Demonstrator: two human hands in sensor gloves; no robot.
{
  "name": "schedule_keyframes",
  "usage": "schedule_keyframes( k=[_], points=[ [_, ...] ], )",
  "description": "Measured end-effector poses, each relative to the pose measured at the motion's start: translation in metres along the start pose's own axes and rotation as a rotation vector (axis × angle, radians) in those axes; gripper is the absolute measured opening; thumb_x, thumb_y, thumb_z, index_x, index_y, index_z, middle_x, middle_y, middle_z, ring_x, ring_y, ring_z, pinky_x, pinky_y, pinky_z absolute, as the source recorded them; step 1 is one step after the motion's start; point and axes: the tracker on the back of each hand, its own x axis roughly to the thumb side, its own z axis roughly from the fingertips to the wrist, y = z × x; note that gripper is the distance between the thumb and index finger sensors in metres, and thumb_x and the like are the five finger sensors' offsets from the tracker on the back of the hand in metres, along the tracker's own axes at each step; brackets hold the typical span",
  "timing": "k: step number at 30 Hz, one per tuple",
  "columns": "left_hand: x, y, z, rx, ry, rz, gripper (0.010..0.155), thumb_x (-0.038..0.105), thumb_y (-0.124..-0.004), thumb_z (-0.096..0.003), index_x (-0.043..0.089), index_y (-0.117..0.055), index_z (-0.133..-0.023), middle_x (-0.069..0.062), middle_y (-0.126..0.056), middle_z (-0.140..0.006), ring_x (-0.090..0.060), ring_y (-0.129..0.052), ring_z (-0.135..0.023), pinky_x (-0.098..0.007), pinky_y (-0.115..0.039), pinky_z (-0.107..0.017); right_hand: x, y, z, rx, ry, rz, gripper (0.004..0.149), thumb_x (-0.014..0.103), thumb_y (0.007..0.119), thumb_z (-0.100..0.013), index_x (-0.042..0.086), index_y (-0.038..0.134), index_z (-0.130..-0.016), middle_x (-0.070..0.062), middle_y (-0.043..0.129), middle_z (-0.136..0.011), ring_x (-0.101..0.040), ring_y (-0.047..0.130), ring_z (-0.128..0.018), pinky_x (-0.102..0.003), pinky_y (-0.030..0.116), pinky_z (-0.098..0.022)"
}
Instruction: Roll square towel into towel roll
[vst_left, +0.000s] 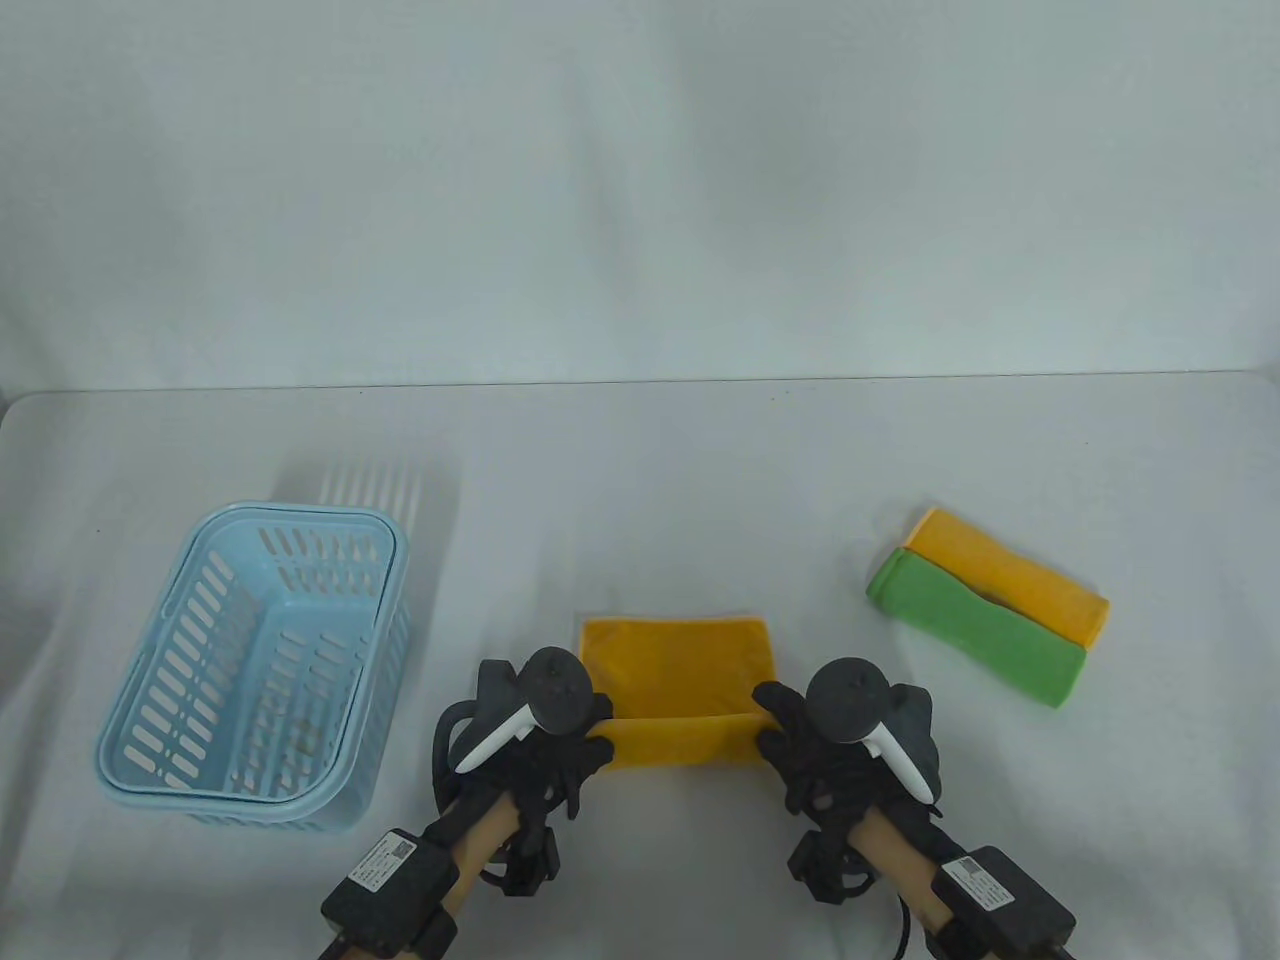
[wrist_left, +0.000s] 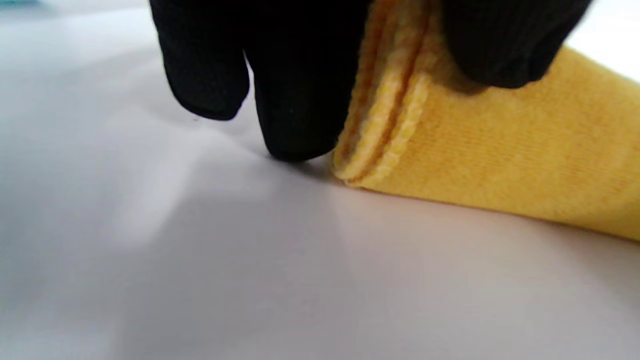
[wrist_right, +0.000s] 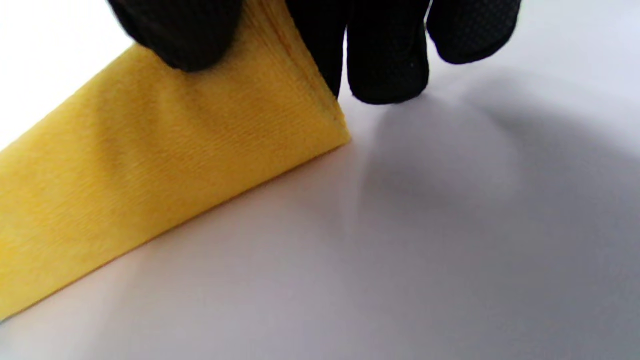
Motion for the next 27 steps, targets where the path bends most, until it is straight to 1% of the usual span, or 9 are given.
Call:
schedule_keyframes(
  k=[10, 13, 17, 21, 24, 27],
  points=[
    [-0.005, 0.000, -0.002, -0.038, 0.057, 0.018, 0.064, 0.050, -0.079, -0.0362, 0.025, -0.075, -0.094, 0.007, -0.100, -0.071, -0.018, -0.105, -0.060, -0.047, -0.081, -0.060, -0.002, 0.001, 0.001, 0.031, 0.061, 0.000, 0.060, 0.049, 0.078, -0.033, 0.029, 0.069, -0.088, 0.003, 0.098, -0.058, -0.023, 0.094, -0.057, -0.050, 0.074, -0.054],
    [-0.007, 0.000, -0.001, -0.011, 0.083, -0.001, 0.065, 0.051, -0.079, -0.0357, 0.024, -0.074, -0.095, 0.008, -0.099, -0.070, -0.018, -0.105, -0.058, -0.047, -0.081, -0.060, -0.002, 0.001, 0.001, 0.019, 0.077, 0.018, 0.060, 0.050, 0.078, -0.032, 0.029, 0.071, -0.088, 0.003, 0.098, -0.055, -0.023, 0.094, -0.055, -0.050, 0.075, -0.053],
    [-0.010, -0.001, -0.002, 0.028, 0.115, -0.032, 0.067, 0.054, -0.077, -0.0358, 0.026, -0.071, -0.097, 0.009, -0.096, -0.073, -0.018, -0.102, -0.060, -0.047, -0.079, -0.061, -0.004, 0.001, 0.000, -0.009, 0.101, 0.049, 0.061, 0.052, 0.078, -0.031, 0.029, 0.071, -0.087, 0.004, 0.098, -0.053, -0.023, 0.093, -0.053, -0.050, 0.075, -0.052],
    [-0.013, 0.003, -0.001, 0.074, 0.130, -0.033, 0.068, 0.054, -0.075, -0.0368, 0.028, -0.068, -0.099, 0.008, -0.093, -0.080, -0.019, -0.100, -0.066, -0.047, -0.077, -0.063, -0.008, -0.003, 0.000, -0.019, 0.125, 0.029, 0.060, 0.051, 0.077, -0.032, 0.030, 0.071, -0.088, 0.004, 0.097, -0.055, -0.024, 0.093, -0.055, -0.050, 0.074, -0.053],
    [-0.015, 0.006, 0.001, 0.098, 0.131, -0.036, 0.069, 0.055, -0.075, -0.0364, 0.030, -0.067, -0.100, 0.007, -0.091, -0.086, -0.021, -0.098, -0.073, -0.048, -0.076, -0.064, -0.009, -0.006, 0.000, -0.027, 0.142, 0.018, 0.058, 0.048, 0.077, -0.034, 0.030, 0.069, -0.089, 0.003, 0.096, -0.060, -0.025, 0.091, -0.059, -0.051, 0.073, -0.055],
    [-0.013, 0.011, 0.005, 0.136, 0.117, -0.059, 0.070, 0.057, -0.075, -0.0354, 0.031, -0.068, -0.100, 0.006, -0.088, -0.091, -0.022, -0.096, -0.078, -0.049, -0.075, -0.065, -0.006, -0.011, 0.003, -0.055, 0.124, 0.015, 0.060, 0.048, 0.077, -0.034, 0.031, 0.067, -0.090, 0.003, 0.093, -0.069, -0.027, 0.089, -0.068, -0.052, 0.071, -0.057]
  ],
)
